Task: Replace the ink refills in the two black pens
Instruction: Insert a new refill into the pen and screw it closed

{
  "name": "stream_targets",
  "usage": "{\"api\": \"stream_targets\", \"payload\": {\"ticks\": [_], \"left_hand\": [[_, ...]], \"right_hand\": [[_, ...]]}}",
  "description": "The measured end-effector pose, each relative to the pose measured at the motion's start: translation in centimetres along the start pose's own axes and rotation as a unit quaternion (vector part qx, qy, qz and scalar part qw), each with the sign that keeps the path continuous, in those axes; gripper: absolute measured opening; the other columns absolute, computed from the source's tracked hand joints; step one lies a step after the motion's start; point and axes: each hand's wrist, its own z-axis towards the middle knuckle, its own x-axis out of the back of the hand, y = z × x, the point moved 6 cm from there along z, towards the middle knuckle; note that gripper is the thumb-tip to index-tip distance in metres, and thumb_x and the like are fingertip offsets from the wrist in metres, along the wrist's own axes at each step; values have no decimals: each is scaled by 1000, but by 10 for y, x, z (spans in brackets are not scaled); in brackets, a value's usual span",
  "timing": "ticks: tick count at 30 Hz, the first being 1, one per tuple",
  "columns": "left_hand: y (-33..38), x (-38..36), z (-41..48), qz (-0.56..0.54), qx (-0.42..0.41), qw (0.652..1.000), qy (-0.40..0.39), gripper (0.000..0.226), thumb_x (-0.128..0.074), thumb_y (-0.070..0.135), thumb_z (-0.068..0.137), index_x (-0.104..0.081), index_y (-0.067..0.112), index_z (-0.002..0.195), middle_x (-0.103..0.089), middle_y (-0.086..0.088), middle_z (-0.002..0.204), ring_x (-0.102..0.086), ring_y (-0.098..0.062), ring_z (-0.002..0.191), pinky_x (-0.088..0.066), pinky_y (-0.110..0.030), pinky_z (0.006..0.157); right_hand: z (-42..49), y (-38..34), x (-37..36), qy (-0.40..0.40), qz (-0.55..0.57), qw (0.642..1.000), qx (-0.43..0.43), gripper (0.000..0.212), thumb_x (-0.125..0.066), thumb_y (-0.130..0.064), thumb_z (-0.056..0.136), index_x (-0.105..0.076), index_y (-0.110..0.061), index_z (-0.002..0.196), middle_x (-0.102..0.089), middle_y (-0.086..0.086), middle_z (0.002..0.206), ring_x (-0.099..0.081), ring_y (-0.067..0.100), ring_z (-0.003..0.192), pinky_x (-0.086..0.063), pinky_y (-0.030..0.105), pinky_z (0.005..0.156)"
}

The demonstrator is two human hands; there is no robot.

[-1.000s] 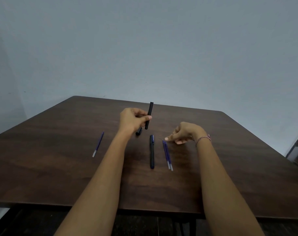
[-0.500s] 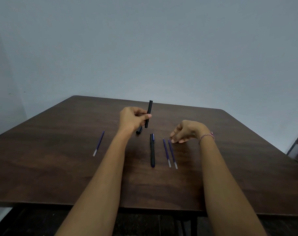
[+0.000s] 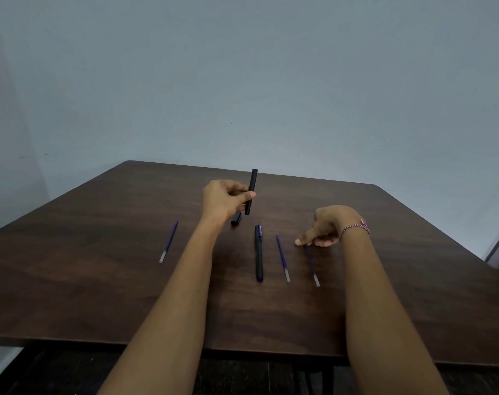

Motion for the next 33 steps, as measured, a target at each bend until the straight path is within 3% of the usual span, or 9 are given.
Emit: {"api": "stream_targets", "payload": {"ticks": [4, 11, 14, 16, 18, 20, 24, 27, 33], "left_hand": [[0, 0, 0, 5, -1, 1000, -2, 18, -76, 10, 74, -68, 7, 90, -69, -5, 83, -69, -15, 76, -58, -21, 62], [-2, -2, -1, 22, 6, 1000, -17, 20, -78, 12, 73, -69, 7, 90, -69, -3, 81, -70, -17, 75, -59, -27, 66], [-1, -3, -2, 22, 5, 999, -26, 21, -78, 10, 73, -69, 5, 92, -69, -3, 80, -69, -16, 76, -58, -22, 61], [0, -4, -3, 29, 1, 999, -32, 21, -78, 10, 73, -69, 5, 92, -68, -1, 78, -68, -13, 75, -56, -18, 57], [1, -4, -4, 35, -2, 999, -36, 19, -78, 10, 72, -69, 7, 89, -67, 0, 76, -66, -10, 72, -55, -16, 55], [2, -4, -5, 41, -3, 998, -39, 17, -79, 11, 71, -69, 9, 85, -67, -1, 76, -66, -11, 72, -55, -16, 54], [3, -5, -5, 64, -12, 997, -45, 15, -80, 14, 70, -68, 15, 77, -66, 0, 75, -64, -11, 71, -55, -16, 55], [3, -5, -5, 87, -15, 995, -45, 16, -82, 16, 68, -69, 16, 77, -67, 0, 73, -64, -13, 69, -57, -24, 63], [4, -7, -5, 101, -15, 993, -60, 18, -83, 13, 66, -70, 14, 78, -68, 1, 70, -64, -11, 66, -55, -24, 63]], "right_hand": [[1, 0, 1, 8, 20, 1000, 6, 21, -78, -22, 77, -68, -5, 70, -62, 5, 66, -58, 15, 60, -55, 23, 69], [-1, -5, 3, 39, 35, 998, 18, 17, -66, -15, 85, -64, -4, 73, -63, 6, 62, -58, 16, 56, -55, 30, 82], [-2, -9, 13, 108, 76, 990, 50, 22, -64, -17, 86, -60, -5, 68, -61, 1, 44, -57, 9, 37, -52, 18, 49], [-3, -11, 25, 181, 122, 972, 83, 27, -62, -16, 87, -58, -7, 61, -59, -1, 38, -54, 4, 32, -48, 18, 42], [-5, -13, 37, 265, 146, 945, 124, 30, -60, -15, 85, -57, -8, 56, -59, -2, 39, -52, -1, 32, -50, 19, 50], [-10, -14, 44, 320, 241, 899, 175, 20, -61, -9, 85, -61, -3, 66, -62, 0, 46, -56, -1, 36, -54, 18, 52], [-33, -17, 58, 424, 398, 767, 273, 8, -60, -9, 86, -61, -2, 83, -66, 4, 60, -64, 4, 44, -52, 15, 49], [-45, -20, 62, 431, 494, 685, 319, 9, -60, -12, 89, -58, -7, 82, -68, -2, 57, -67, 10, 51, -54, 17, 54], [-52, -29, 59, 409, 556, 624, 365, 13, -59, -10, 91, -56, -12, 79, -67, -1, 54, -69, 14, 56, -55, 21, 59]]}}
